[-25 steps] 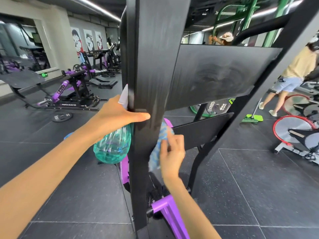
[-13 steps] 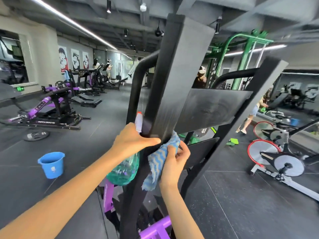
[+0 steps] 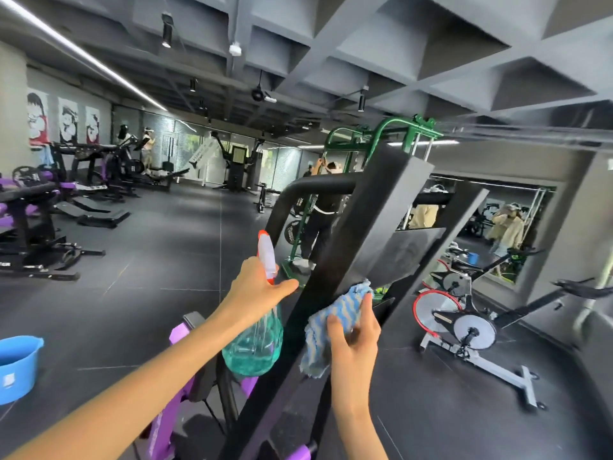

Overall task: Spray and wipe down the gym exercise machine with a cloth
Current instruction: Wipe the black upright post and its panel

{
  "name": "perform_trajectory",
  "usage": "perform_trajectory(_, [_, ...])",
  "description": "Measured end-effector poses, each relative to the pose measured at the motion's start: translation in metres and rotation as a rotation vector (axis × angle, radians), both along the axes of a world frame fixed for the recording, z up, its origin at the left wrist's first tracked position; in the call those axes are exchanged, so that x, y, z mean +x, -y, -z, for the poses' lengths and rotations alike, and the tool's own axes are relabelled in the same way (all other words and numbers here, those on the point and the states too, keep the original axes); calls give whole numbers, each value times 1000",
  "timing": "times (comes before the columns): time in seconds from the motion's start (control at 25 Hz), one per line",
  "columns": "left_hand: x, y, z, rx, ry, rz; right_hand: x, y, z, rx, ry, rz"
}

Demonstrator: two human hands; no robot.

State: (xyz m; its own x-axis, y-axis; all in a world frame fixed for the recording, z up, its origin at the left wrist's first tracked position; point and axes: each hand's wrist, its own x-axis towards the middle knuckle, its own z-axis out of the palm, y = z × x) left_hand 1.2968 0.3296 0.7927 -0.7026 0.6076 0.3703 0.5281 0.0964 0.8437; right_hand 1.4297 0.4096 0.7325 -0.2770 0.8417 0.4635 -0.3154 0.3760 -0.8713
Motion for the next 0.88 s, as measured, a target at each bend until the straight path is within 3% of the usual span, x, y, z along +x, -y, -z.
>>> perform_trajectory(0.28, [-27,31,2,-81,-20,44,-16,-13,-17,284,295,305])
perform_trajectory(0.36, [-26,38,4,-92,6,70,-24,-11,-18,283,360,345])
perform_trajectory(0.48, [-20,47,-2,-95,-5,150,-42,-8,-36,120,214,302])
perform_trajectory(0.68, [-18,55,-16,-64,-4,220,-49,-16,-84,165,9,464])
perform_trajectory(0.76, [-20,57,-21,-56,-5,217,-55,-16,-72,203,-77,456])
perform_trajectory(0.88, [-20,66,-28,-46,-39,215,-69,-10,-11,191,-57,391])
